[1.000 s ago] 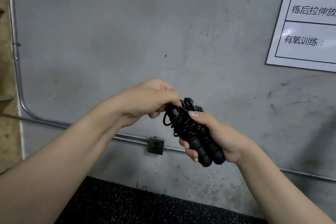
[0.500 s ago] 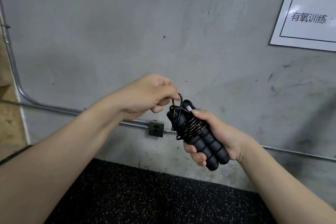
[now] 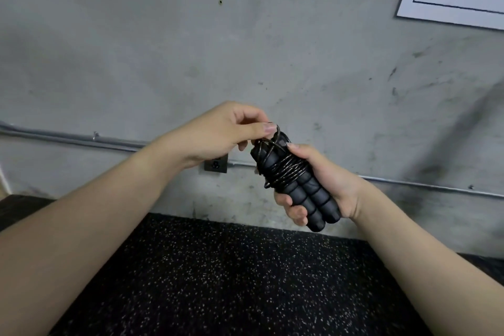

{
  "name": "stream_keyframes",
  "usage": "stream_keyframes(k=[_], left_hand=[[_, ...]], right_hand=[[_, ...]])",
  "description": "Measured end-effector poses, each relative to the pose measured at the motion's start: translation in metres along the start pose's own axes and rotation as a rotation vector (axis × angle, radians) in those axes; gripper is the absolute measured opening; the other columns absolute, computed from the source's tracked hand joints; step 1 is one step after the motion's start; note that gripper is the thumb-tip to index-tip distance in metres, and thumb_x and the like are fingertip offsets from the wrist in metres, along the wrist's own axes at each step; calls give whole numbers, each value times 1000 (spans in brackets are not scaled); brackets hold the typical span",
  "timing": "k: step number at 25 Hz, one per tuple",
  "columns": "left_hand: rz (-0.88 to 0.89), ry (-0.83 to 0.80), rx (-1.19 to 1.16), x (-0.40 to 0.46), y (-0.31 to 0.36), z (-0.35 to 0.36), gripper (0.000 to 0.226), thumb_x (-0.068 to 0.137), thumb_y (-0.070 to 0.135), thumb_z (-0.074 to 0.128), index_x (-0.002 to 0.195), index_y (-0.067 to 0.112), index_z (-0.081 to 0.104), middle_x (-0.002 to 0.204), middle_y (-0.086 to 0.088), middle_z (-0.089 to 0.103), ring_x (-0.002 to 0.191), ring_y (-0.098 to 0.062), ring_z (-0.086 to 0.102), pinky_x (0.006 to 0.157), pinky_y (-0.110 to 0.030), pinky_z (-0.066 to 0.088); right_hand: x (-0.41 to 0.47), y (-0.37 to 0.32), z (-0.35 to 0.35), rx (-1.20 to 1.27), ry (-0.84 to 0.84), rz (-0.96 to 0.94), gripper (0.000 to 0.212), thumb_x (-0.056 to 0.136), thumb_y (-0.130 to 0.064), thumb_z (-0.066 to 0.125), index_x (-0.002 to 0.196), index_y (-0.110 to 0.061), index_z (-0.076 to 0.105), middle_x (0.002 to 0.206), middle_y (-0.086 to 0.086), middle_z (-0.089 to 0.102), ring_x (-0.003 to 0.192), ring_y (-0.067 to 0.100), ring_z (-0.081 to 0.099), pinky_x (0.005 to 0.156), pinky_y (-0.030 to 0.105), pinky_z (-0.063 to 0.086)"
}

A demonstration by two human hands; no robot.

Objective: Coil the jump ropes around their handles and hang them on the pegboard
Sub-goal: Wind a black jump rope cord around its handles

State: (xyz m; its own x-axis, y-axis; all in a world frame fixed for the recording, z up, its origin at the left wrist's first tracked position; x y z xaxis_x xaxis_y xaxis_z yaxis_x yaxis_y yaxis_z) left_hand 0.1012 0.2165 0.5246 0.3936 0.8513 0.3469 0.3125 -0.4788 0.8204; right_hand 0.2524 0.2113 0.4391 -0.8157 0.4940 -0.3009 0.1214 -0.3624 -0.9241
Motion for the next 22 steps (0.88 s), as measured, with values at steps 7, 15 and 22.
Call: stream_keyframes(k=[7, 15, 22], left_hand=[[86, 103, 286, 20, -43, 21, 20, 99, 28, 68, 81, 21, 72, 67, 1, 66, 61, -6, 51, 58, -30, 44], [77, 65, 192, 37, -86, 62, 18, 95, 35, 72, 78, 31, 71, 66, 17, 69, 57, 0, 51, 60, -27, 43], [-36, -221, 218, 0, -118, 119, 21, 97, 40, 69, 86, 22, 75, 77, 2, 76, 67, -25, 69, 68, -47, 59]], right_hand=[[10, 35, -29, 59, 123, 108, 64, 86, -69, 51, 124, -17, 53, 69, 6, 52, 48, 15, 49, 51, 24, 44], [18, 91, -39, 376, 256, -80, 67, 88, -70, 50, 112, -8, 63, 82, 20, 64, 68, 34, 67, 67, 38, 56], [-30, 145, -46, 13, 641, -111, 45, 93, -59, 60, 111, -21, 74, 118, 9, 73, 109, 26, 69, 105, 48, 51]])
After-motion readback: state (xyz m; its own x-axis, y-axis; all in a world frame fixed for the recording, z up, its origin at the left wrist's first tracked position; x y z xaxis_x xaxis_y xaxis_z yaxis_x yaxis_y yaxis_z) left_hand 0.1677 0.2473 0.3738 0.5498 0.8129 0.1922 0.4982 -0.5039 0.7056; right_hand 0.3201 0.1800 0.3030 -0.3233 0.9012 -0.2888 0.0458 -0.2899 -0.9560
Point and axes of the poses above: each hand's wrist, its own x-axis towards the middle knuckle, its own z-axis out of the palm, y = z × x, the point moved 6 cm from there along x, towards the middle knuckle
